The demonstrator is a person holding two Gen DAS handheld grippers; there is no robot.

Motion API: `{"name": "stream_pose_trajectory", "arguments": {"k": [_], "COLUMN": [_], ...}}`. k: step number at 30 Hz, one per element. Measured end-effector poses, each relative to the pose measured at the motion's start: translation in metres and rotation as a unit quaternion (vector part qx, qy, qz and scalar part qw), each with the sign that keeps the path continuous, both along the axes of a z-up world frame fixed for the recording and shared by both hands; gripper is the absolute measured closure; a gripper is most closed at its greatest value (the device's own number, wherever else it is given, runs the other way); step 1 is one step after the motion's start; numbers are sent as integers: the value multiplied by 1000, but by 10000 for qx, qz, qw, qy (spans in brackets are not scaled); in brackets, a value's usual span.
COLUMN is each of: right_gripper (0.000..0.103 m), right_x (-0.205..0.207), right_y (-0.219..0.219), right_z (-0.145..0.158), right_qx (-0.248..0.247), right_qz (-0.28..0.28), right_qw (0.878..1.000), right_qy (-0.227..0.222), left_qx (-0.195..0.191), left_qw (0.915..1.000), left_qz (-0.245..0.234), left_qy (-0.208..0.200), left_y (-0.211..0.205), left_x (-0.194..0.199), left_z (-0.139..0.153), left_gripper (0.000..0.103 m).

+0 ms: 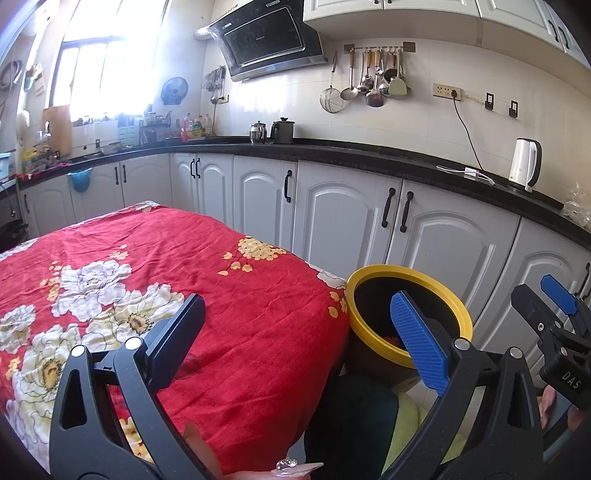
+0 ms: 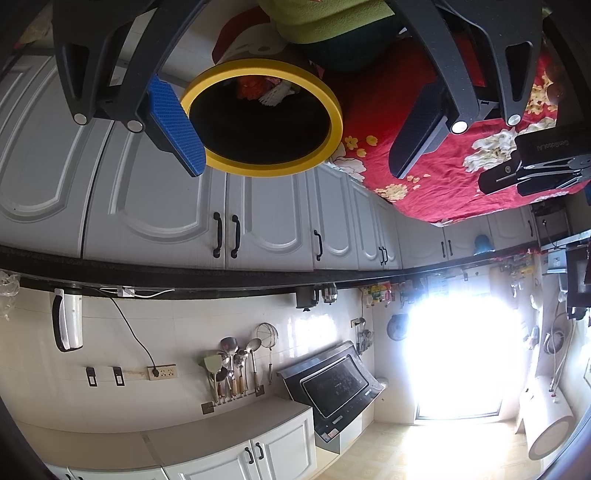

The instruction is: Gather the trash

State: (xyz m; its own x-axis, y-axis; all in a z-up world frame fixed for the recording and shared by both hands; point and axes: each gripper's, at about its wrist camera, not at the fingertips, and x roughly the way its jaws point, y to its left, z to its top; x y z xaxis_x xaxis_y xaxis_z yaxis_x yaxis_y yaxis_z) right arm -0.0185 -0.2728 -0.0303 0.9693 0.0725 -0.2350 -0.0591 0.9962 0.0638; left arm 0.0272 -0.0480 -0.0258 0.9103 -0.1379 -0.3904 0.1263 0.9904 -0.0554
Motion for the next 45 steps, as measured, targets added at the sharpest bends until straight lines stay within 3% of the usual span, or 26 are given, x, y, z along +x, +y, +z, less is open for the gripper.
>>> {"name": "stream_pose_trajectory", "arguments": {"k": [28, 37, 41, 44, 45], "right_gripper": [6, 6, 6, 6, 6], "right_x": [0, 10, 24, 40, 45], "right_y": [-1, -5, 41, 126, 153], "right_z": [0, 1, 18, 31, 33], "right_qx": [15, 271, 88, -85, -106], "right_qz": [-11, -117, 606, 1817, 2173], "right_qw": [10000, 9994, 9980, 9827, 9751], "right_qy": [10, 204, 178, 343, 436], "left_qx": [32, -13, -273, -344, -453], "left_qw": [10000, 9991, 9957, 9853, 9745], "left_qz": [9, -169, 271, 1264, 1842], "left_qy": [11, 383, 839, 1101, 1196], "left_y": [-2, 5, 55, 137, 180], "left_x": [-1, 9, 16, 15, 12], "left_z": [0, -4, 1, 5, 7], "left_gripper": [11, 11, 11, 11, 11]}}
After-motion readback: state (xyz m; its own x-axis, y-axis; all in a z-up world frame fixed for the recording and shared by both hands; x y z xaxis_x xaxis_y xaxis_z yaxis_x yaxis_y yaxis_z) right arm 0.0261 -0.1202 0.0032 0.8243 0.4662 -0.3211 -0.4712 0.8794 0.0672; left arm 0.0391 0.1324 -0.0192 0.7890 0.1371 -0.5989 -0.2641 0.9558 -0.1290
